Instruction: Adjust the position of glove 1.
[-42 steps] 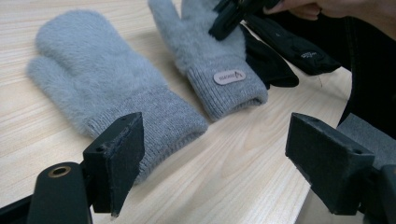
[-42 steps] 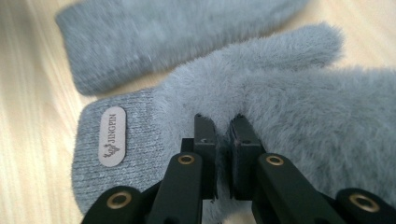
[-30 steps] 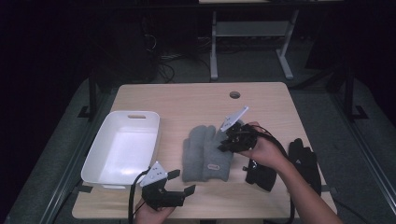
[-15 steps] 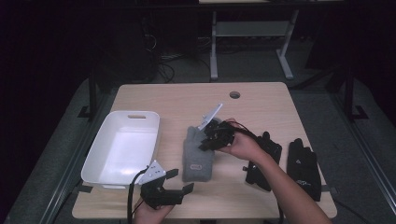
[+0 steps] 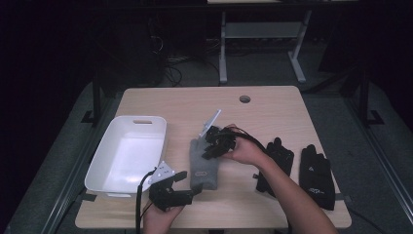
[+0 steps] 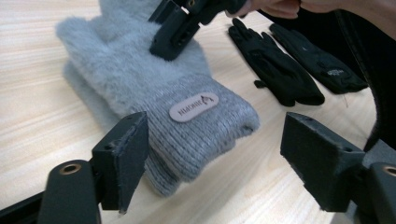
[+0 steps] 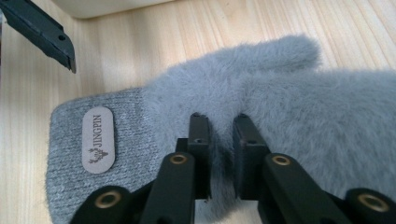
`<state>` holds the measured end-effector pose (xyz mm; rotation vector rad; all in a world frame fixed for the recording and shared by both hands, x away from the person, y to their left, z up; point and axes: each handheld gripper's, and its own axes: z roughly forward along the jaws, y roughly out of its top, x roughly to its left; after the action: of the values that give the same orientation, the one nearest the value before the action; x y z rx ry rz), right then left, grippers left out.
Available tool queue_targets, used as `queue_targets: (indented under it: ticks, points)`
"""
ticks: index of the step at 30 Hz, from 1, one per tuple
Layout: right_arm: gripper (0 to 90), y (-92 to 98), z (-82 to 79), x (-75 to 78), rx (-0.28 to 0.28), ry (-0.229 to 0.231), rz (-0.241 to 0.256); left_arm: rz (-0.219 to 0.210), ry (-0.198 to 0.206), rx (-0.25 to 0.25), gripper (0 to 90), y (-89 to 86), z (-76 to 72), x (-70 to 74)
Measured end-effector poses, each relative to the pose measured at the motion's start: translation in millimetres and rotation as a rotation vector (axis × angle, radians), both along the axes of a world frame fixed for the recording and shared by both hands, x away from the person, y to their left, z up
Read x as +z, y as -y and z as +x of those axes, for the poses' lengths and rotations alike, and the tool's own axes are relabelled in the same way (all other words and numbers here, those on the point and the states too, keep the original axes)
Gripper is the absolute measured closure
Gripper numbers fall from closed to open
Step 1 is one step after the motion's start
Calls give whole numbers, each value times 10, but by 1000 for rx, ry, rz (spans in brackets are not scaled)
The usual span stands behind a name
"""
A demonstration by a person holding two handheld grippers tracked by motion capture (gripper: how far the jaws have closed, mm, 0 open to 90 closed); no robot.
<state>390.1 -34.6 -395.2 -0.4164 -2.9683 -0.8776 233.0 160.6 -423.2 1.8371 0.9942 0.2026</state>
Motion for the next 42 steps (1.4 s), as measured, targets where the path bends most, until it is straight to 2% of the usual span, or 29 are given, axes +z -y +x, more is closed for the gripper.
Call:
queue_targets:
  ticks: [3, 4, 6, 7, 11, 12, 14, 16, 18, 20, 23, 24, 25, 26, 27, 28, 29, 30, 31, 32, 33, 36, 37, 39, 41, 42]
  points:
    - [716, 23, 18, 6, -14, -2, 13, 6, -13, 6, 257, 10, 27, 14]
    - [671, 70, 44, 29, -45, -19, 32, 18, -23, 14, 258, 20, 65, 13]
    - [647, 90, 53, 37, -58, -18, 39, 22, -35, 16, 257, 24, 84, 15]
    - [584, 155, 75, 69, -92, -25, 60, 25, -47, 22, 257, 31, 105, 15]
    - [518, 239, 90, 103, -133, -7, 68, 40, -65, 42, 258, 58, 161, 20]
    - [466, 301, 104, 111, -165, -8, 85, 44, -72, 44, 258, 61, 196, 21]
    - [448, 331, 113, 108, -179, -6, 86, 40, -81, 53, 258, 68, 207, 21]
    - [392, 409, 152, 74, -233, -21, 87, 36, -102, 59, 258, 69, 246, 10]
    - [375, 424, 163, 64, -247, -22, 85, 30, -128, 64, 258, 80, 277, -5]
    - [347, 481, 218, 22, -304, -50, 90, 36, -147, 71, 255, 95, 322, -32]
    - [322, 515, 262, -6, -333, -55, 98, 33, -157, 87, 249, 103, 343, -39]
    - [312, 540, 309, -32, -366, -68, 107, 26, -183, 85, 240, 102, 373, -56]
    - [312, 540, 309, -32, -366, -68, 107, 26, -183, 85, 230, 102, 373, -56]
    - [306, 554, 359, -52, -400, -81, 126, 14, -200, 96, 223, 97, 391, -73]
    - [306, 554, 359, -52, -400, -81, 126, 14, -200, 96, 221, 97, 391, -73]
    - [302, 558, 399, -64, -427, -94, 143, 0, -208, 107, 221, 90, 390, -82]
    - [302, 558, 399, -64, -427, -94, 143, 0, -208, 107, 221, 90, 390, -82]
    - [292, 550, 438, -77, -458, -113, 160, -6, -205, 106, 221, 85, 379, -91]
    - [292, 550, 438, -77, -458, -113, 160, -6, -205, 106, 221, 85, 379, -91]
    - [288, 537, 482, -106, -489, -139, 174, -20, -225, 104, 220, 81, 381, -116]
    - [288, 537, 482, -106, -489, -139, 174, -20, -225, 104, 215, 81, 381, -116]
    - [285, 511, 537, -167, -528, -156, 176, -35, -270, 103, 198, 77, 396, -164]
    - [280, 491, 562, -208, -541, -171, 177, -48, -305, 99, 188, 88, 407, -206]
    - [275, 463, 588, -259, -554, -176, 164, -51, -335, 91, 186, 101, 411, -246]
    - [275, 457, 601, -285, -559, -173, 161, -63, -344, 92, 185, 103, 413, -262]
    - [275, 440, 628, -340, -570, -206, 173, -66, -354, 87, 185, 93, 417, -279]
